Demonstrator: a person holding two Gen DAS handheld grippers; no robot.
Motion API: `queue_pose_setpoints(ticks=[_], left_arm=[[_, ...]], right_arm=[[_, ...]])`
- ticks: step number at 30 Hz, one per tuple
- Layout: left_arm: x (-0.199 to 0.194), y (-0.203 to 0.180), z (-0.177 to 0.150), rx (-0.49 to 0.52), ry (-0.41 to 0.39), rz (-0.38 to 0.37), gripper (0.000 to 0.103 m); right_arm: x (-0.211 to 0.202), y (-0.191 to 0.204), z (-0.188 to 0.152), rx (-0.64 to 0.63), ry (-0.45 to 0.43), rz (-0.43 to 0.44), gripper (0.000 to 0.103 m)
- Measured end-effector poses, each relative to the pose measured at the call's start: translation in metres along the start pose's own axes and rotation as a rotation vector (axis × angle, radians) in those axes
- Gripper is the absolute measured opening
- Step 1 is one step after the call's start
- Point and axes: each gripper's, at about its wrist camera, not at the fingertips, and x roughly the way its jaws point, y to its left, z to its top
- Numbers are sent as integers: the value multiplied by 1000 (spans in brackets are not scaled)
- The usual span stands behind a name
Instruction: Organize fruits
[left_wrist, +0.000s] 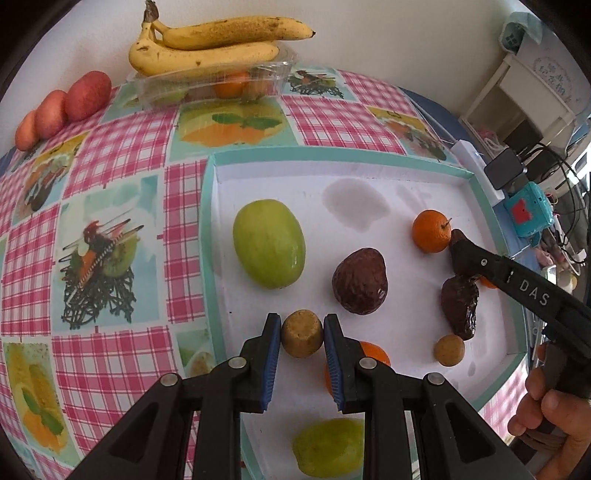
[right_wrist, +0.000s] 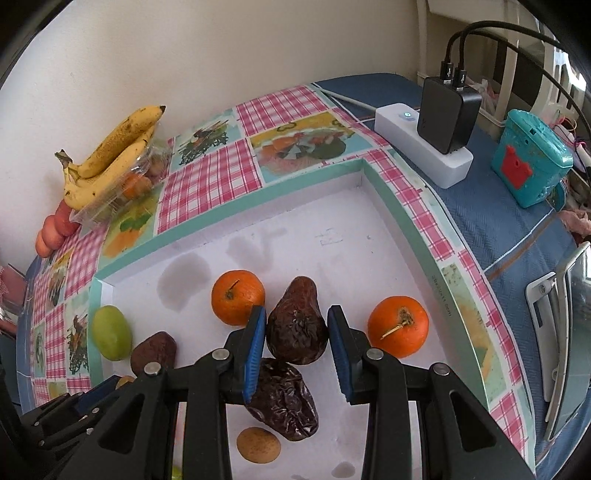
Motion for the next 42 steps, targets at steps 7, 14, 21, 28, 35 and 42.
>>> queue_pose_setpoints(ticks=[7,14,21,28,35,42], left_arm=[[1,-2,1,7,10,2,26],[-2,-8,2,37,12,25,27],[-21,-7,3,38,5,37,42],[-53,21,3,-61,-51,127,78],[-83,74,-8,-217,-161,310,103],[-113,92,-34,-252,-212,347,103]], right_arm=[[2,1,1,-6,9,-10,36],[2,1,2,-22,15,-26,40],[-8,7,3,-54,4,-35,66],[-19,22,0,-86,-5,-12,82],[-27,46,-13,-127,-6,15,90],[-50,71,-35,-188,-8,79,95]])
